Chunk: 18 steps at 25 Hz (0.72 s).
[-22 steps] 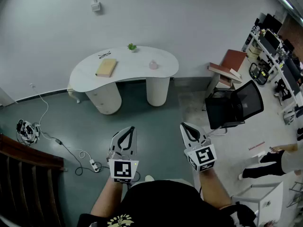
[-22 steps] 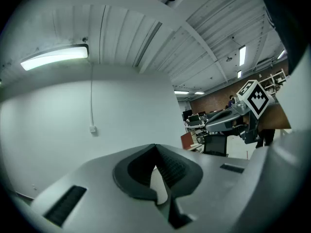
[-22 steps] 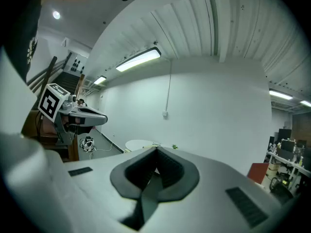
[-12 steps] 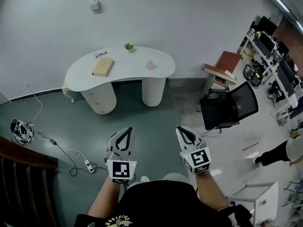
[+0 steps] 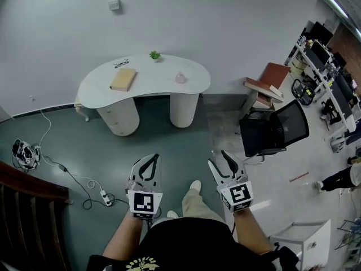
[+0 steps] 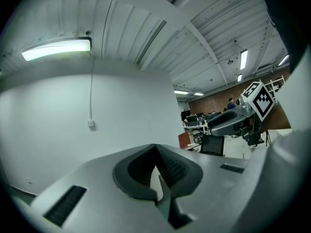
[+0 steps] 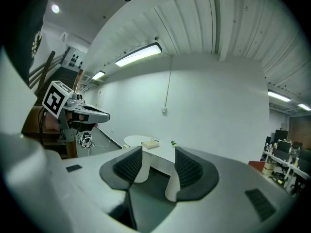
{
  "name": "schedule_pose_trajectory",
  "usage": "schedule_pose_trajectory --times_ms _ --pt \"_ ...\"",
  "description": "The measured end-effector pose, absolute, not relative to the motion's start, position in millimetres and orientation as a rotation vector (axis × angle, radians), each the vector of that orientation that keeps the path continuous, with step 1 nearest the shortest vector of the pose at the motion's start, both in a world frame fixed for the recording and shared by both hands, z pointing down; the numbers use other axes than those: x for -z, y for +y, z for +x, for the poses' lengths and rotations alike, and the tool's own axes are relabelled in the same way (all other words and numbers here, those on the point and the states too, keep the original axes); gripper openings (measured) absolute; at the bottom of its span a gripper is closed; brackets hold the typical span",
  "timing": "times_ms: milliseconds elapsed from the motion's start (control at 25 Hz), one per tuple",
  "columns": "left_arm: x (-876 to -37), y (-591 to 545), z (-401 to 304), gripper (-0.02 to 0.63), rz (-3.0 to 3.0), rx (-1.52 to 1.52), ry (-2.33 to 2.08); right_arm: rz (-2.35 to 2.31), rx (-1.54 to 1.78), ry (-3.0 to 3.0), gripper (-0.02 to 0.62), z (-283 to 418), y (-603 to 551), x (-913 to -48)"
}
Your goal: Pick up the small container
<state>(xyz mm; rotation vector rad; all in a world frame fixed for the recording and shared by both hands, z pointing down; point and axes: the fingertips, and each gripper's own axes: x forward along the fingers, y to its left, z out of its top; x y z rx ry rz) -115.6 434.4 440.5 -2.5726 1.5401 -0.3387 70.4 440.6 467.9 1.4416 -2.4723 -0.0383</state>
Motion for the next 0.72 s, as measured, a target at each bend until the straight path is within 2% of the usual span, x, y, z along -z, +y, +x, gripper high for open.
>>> schedule_pose_trajectory --times_ms 720 --pt "-435 295 -96 0.005 -2.49 0.422 1.589 1.326 -0.015 -2.556 0.204 75 286 -477"
